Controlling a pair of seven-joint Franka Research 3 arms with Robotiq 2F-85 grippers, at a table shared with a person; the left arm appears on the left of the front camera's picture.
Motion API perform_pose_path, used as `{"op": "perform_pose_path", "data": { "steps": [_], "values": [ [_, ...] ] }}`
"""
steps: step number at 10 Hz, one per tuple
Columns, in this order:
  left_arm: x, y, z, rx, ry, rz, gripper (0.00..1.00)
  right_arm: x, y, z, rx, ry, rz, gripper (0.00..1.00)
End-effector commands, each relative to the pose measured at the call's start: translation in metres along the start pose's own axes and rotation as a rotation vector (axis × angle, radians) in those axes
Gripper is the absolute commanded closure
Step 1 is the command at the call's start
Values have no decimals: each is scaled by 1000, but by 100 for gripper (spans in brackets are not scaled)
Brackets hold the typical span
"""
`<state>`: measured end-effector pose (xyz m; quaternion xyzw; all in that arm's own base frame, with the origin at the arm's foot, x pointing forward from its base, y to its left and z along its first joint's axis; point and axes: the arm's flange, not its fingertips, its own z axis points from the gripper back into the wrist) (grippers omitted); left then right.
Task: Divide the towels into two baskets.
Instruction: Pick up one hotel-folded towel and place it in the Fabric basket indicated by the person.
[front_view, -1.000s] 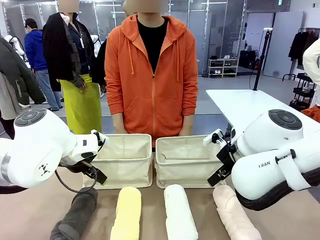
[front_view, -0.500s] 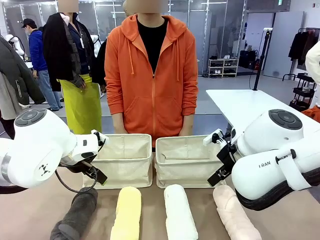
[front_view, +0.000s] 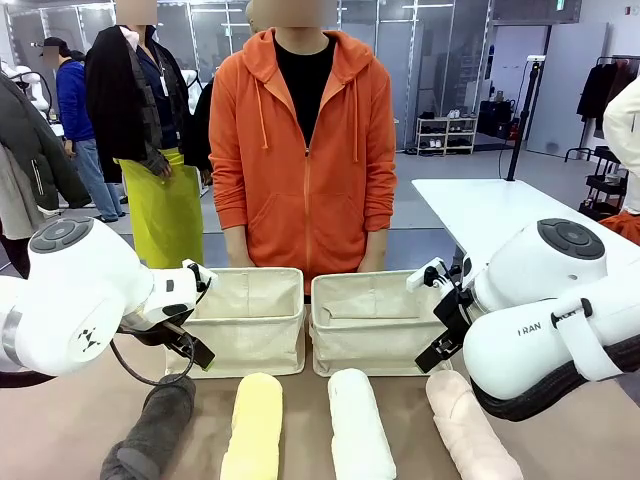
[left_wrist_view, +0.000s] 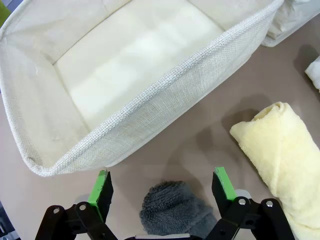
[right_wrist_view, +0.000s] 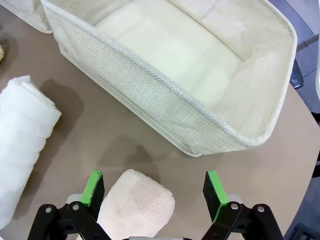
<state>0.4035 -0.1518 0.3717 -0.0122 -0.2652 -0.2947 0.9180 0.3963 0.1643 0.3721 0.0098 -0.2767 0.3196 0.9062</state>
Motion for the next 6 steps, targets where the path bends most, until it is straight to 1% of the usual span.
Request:
{"op": "perform_pose_path", "data": {
  "steps": [1,2,3,4,6],
  "values": [
    [6,3,9,-18,2,-20,0,5,-7,9,-13,-2,0,0],
    [12,6,22,-27,19,-37,0,12,-14,20,10,9,-16,0],
    [18,8,36,-75,22,-26,0,18,-19,33,55,8,-32,0],
    [21,16,53,-92,50,4,0,25,-26,45,81,4,-49,0],
    [22,31,80,-246,15,58,0,31,-48,67,259,13,-152,0]
  ]
}}
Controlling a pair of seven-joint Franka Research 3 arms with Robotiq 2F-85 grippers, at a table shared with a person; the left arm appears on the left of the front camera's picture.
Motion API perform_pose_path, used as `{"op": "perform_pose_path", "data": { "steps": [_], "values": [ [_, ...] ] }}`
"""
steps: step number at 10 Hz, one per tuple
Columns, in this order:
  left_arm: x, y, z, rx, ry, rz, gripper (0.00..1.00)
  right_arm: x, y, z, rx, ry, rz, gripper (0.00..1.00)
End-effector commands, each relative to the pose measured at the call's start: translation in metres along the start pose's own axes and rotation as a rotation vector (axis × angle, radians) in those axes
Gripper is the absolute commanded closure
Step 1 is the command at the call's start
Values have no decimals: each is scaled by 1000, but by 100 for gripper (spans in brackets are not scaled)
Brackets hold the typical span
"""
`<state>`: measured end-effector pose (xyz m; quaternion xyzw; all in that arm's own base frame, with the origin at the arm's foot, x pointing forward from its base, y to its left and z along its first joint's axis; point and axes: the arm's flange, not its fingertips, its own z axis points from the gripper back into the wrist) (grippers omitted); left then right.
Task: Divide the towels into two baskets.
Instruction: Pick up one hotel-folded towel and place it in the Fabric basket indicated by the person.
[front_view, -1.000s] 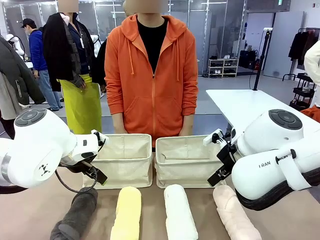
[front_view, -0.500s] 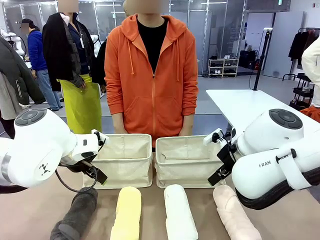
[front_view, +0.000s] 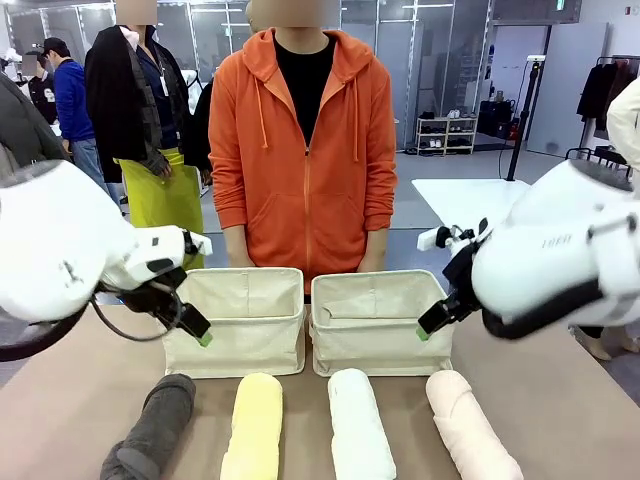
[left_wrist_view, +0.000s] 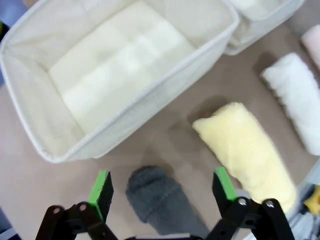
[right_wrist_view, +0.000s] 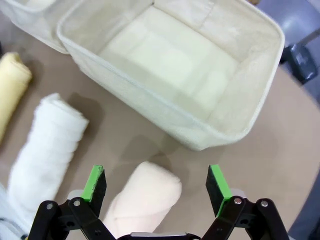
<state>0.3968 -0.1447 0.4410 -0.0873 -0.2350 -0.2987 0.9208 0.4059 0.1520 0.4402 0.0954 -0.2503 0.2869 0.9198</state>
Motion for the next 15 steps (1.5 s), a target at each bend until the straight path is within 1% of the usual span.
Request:
{"op": "perform_pose_path", "data": {
  "steps": [1,2,3,4,5,6,7,8,9,10,11,12,13,14,15],
  "values": [
    [-7,28,31,-155,-27,62,0,0,-31,25,227,34,-111,0],
    [-12,36,41,-275,-53,80,0,-4,-43,35,351,25,-165,0],
    [-20,53,50,-390,-116,156,0,-11,-57,43,431,1,-207,0],
    [-31,69,58,-500,-187,228,0,-20,-71,50,453,-21,-258,0],
    [-46,83,65,-600,-253,272,0,-31,-86,60,524,-63,-300,0],
    [-62,97,72,-638,-316,334,0,-46,-108,69,605,-118,-366,0],
    [-81,112,83,-667,-396,392,0,-66,-135,77,687,-206,-473,0],
    [-105,130,97,-696,-510,440,0,-94,-169,95,713,-309,-568,0],
    [-130,145,108,-691,-573,507,0,-124,-197,115,716,-414,-652,0],
    [-156,159,120,-680,-605,608,0,-157,-222,137,699,-518,-732,0],
    [-182,170,136,-674,-611,769,0,-190,-238,159,675,-608,-803,0],
    [-212,174,167,-617,-726,786,0,-219,-246,180,635,-655,-849,0],
    [-236,175,189,-564,-772,818,0,-238,-251,193,608,-669,-890,0],
    [-253,176,207,-520,-752,878,0,-248,-254,203,574,-638,-918,0],
    [-217,209,174,-590,-704,797,0,-236,-259,196,623,-640,-901,0]
  ]
}}
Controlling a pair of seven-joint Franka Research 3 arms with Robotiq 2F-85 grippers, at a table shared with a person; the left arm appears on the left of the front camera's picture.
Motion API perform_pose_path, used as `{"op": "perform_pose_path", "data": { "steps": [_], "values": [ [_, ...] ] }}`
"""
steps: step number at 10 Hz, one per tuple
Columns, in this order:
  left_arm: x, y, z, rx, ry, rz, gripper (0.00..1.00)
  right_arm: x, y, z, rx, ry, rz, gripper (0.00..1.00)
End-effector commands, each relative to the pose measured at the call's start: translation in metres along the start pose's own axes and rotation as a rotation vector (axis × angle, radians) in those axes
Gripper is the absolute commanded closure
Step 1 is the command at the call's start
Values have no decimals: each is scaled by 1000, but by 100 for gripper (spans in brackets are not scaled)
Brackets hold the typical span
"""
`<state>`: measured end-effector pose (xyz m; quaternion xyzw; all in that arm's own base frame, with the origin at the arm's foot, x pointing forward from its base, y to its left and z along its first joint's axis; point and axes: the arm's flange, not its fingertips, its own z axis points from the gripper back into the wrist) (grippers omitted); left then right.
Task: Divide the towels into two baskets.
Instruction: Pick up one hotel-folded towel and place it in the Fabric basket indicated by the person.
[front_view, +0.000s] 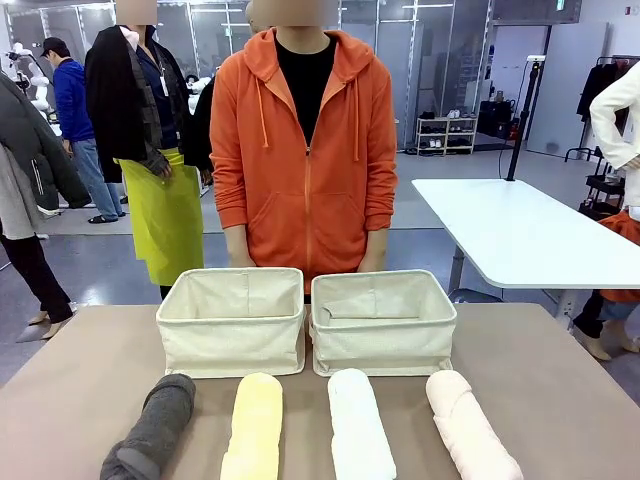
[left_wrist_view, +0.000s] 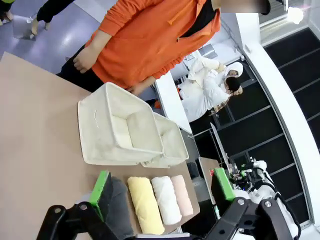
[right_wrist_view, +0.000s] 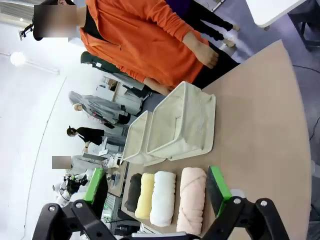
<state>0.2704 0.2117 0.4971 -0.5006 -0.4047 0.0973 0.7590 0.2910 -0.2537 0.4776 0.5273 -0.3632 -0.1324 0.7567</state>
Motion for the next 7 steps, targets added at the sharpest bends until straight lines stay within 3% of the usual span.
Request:
{"op": "perform_pose_path", "data": {
  "steps": [1,7],
  "values": [
    [-1,6,-41,-36,77,-19,0,1,5,-24,22,41,15,0],
    [-1,6,-41,-36,77,-19,0,1,5,-24,22,41,15,0]
  ]
}}
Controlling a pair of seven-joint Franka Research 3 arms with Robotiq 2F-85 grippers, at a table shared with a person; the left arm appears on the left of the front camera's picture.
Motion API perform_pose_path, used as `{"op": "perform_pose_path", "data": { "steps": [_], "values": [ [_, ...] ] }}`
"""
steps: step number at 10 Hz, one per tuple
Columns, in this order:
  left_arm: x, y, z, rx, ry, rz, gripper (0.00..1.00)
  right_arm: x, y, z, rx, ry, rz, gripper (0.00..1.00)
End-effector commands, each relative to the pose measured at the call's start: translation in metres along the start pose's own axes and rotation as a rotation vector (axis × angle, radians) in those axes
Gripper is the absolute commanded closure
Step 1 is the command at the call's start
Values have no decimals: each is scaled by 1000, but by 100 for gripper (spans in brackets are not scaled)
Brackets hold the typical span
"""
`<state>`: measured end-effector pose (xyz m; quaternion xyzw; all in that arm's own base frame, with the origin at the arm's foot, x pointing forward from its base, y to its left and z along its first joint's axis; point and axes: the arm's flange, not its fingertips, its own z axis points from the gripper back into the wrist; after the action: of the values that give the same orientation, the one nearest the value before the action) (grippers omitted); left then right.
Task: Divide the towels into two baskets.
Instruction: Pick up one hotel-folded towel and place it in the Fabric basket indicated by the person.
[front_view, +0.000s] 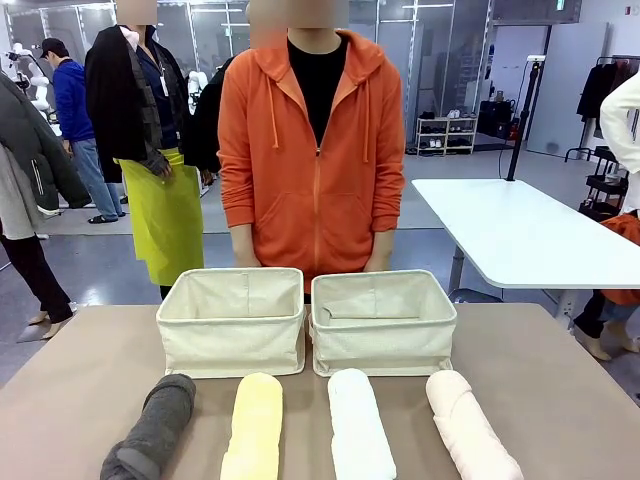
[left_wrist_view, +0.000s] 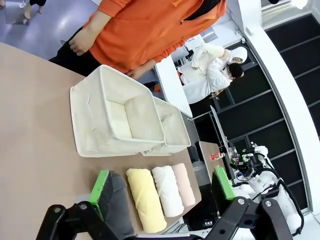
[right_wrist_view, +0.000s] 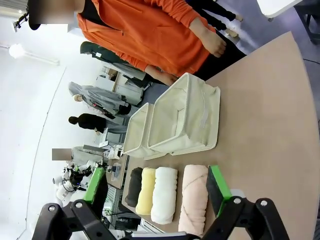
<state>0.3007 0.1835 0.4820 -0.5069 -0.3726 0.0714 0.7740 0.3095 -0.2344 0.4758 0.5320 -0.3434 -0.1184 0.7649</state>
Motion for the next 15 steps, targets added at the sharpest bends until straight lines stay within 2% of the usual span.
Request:
{"op": "perform_pose_path", "data": {
  "steps": [1,15],
  "values": [
    [2,-1,3,-26,-11,-16,0,0,2,3,18,-11,17,0],
    [2,-1,3,-26,-11,-16,0,0,2,3,18,-11,17,0]
  ]
}}
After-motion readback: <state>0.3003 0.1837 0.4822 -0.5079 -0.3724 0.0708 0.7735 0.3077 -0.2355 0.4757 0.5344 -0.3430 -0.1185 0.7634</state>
